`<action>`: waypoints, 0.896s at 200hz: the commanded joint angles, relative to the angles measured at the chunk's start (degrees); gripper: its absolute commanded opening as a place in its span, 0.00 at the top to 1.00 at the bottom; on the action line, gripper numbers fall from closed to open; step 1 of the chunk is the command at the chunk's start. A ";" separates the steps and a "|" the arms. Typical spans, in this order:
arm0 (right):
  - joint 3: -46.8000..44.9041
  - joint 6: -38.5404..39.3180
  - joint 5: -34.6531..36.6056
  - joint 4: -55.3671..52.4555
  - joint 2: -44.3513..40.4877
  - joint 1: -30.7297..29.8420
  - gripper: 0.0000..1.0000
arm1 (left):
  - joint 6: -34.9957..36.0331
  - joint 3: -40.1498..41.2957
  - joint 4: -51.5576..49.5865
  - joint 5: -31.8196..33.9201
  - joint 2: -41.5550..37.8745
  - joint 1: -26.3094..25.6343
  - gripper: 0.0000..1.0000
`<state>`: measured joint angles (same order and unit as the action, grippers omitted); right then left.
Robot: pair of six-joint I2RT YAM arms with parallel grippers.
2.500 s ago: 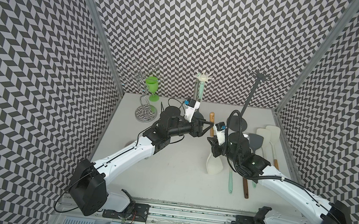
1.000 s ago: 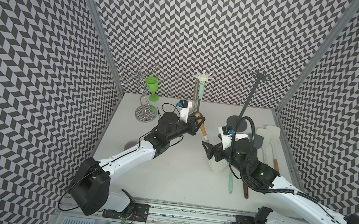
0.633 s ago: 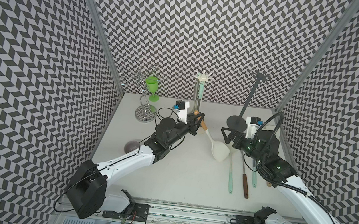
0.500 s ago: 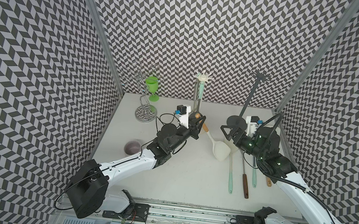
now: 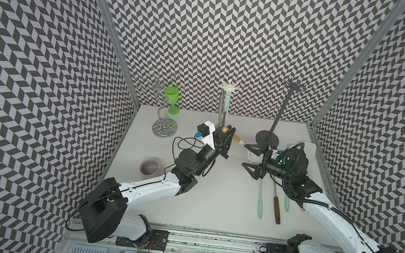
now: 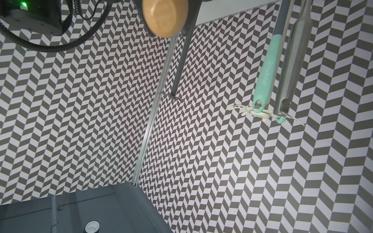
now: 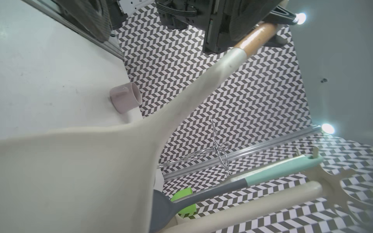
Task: Take the spatula off the kitchen utensil rack
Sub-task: Place the spatula at the center of the board.
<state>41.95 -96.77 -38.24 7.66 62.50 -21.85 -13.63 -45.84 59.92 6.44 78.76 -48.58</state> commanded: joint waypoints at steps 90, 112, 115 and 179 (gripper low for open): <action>4.80 -10.54 4.16 3.70 1.26 -0.29 0.51 | 2.95 4.02 11.57 0.32 0.78 -4.48 1.00; 4.72 -10.28 4.01 3.07 2.14 -0.30 0.57 | 2.76 5.13 12.24 0.42 0.55 -5.01 1.00; 4.73 -10.26 3.93 2.95 2.18 -0.30 0.57 | 2.79 5.10 12.17 0.42 0.50 -5.08 1.00; 3.27 -8.96 3.56 0.24 2.53 -0.39 0.48 | 3.83 6.82 14.77 2.09 -0.24 -6.13 1.00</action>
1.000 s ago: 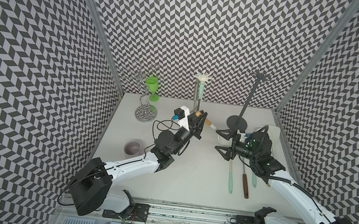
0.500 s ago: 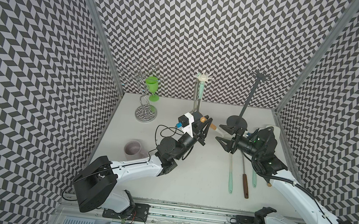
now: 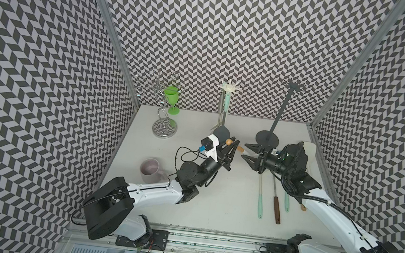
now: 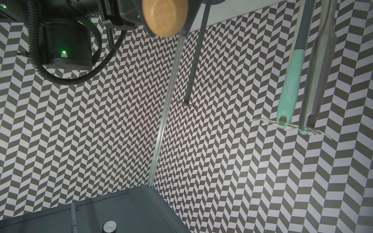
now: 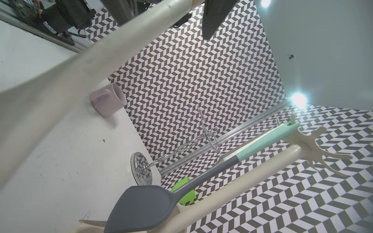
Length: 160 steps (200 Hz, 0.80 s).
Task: Take the spatula off the kitchen utensil rack
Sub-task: Place the spatula at the center of the board.
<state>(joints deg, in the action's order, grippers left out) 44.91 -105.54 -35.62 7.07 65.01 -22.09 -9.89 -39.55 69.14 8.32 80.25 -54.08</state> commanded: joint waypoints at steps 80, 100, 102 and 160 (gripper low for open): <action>3.65 -0.21 2.69 -2.69 0.22 -0.15 0.98 | -0.14 5.12 8.37 0.56 -4.23 -1.90 1.00; 3.81 -0.42 3.64 -3.33 -0.30 -0.15 1.00 | 0.01 5.44 8.38 0.48 -4.55 -2.02 1.00; 3.84 -0.47 3.74 -3.37 -0.36 -0.15 1.00 | -0.03 5.49 8.42 0.48 -4.57 -2.00 1.00; 5.64 3.98 10.88 -9.55 -2.26 -0.15 1.00 | -2.30 4.79 2.96 0.64 -5.70 -2.06 0.69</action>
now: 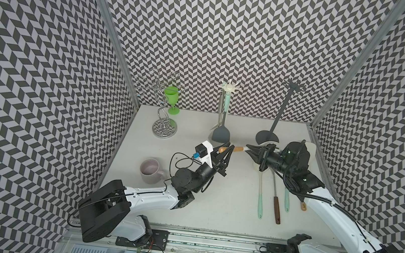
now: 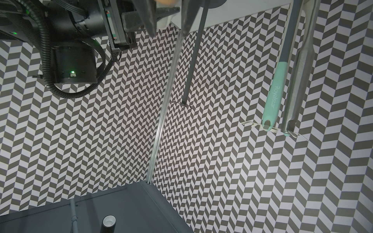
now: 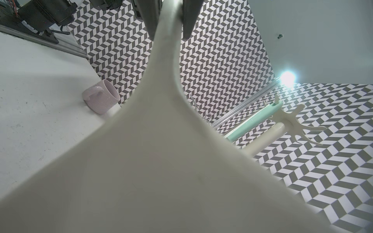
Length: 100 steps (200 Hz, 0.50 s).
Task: Take the spatula off the kitchen utensil rack
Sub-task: Place the spatula at the center of the board.
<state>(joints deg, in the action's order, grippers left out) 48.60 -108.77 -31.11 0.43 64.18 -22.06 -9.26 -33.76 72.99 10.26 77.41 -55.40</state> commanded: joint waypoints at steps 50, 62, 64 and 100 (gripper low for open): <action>2.59 17.75 16.73 -10.25 -0.93 0.52 1.00 | -6.70 -2.41 -16.42 0.66 -8.33 -0.61 0.13; 3.26 22.27 19.11 -12.18 -0.43 0.53 1.00 | -7.97 -3.04 -22.12 2.47 -10.34 -0.30 0.06; 3.41 23.18 19.57 -12.79 -0.30 0.53 1.00 | -8.17 -3.17 -23.25 2.61 -10.63 -0.17 0.05; 8.04 41.36 27.01 -22.87 3.64 0.44 1.00 | -13.06 -7.54 -43.94 0.11 -13.33 4.53 0.00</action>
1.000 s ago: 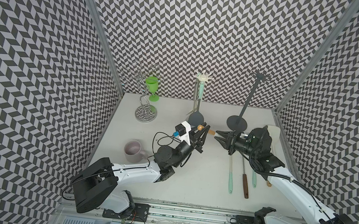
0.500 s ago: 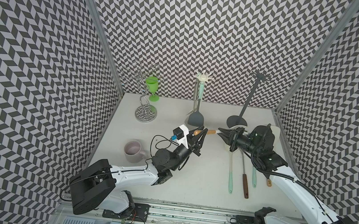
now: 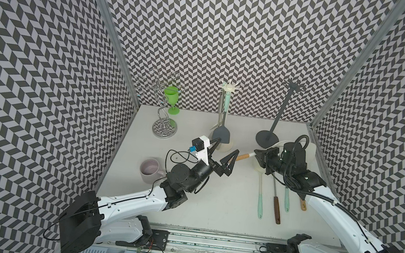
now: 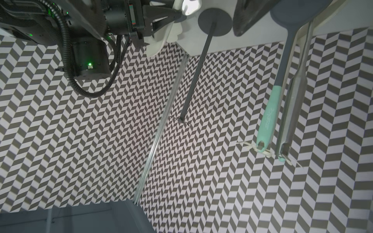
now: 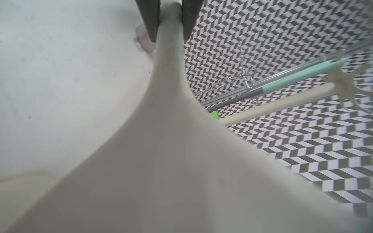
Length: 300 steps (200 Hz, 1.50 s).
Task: Take the spatula off the kitchen utensil rack
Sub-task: Place the spatula at the center of the board.
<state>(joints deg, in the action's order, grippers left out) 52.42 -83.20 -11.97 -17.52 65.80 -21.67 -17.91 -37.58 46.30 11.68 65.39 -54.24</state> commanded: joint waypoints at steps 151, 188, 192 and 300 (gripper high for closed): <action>1.20 47.99 17.79 -6.52 18.54 -13.98 1.00 | -5.63 13.52 -18.04 -6.46 -6.78 17.42 0.00; 7.90 49.98 22.81 -17.42 26.35 -14.67 1.00 | -5.91 13.09 -18.09 -6.94 -5.20 17.50 0.00; 8.03 50.10 23.21 -17.73 26.89 -14.79 1.00 | -6.03 13.11 -18.10 -7.00 -5.20 17.54 0.00; 4.80 47.75 24.01 -16.21 30.96 -15.91 1.00 | -5.64 13.44 -17.55 -7.07 -4.91 17.52 0.00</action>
<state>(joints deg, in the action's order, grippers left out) 58.57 -34.22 10.55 -35.62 96.03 -36.88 -24.45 -24.86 27.35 5.02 60.16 -36.97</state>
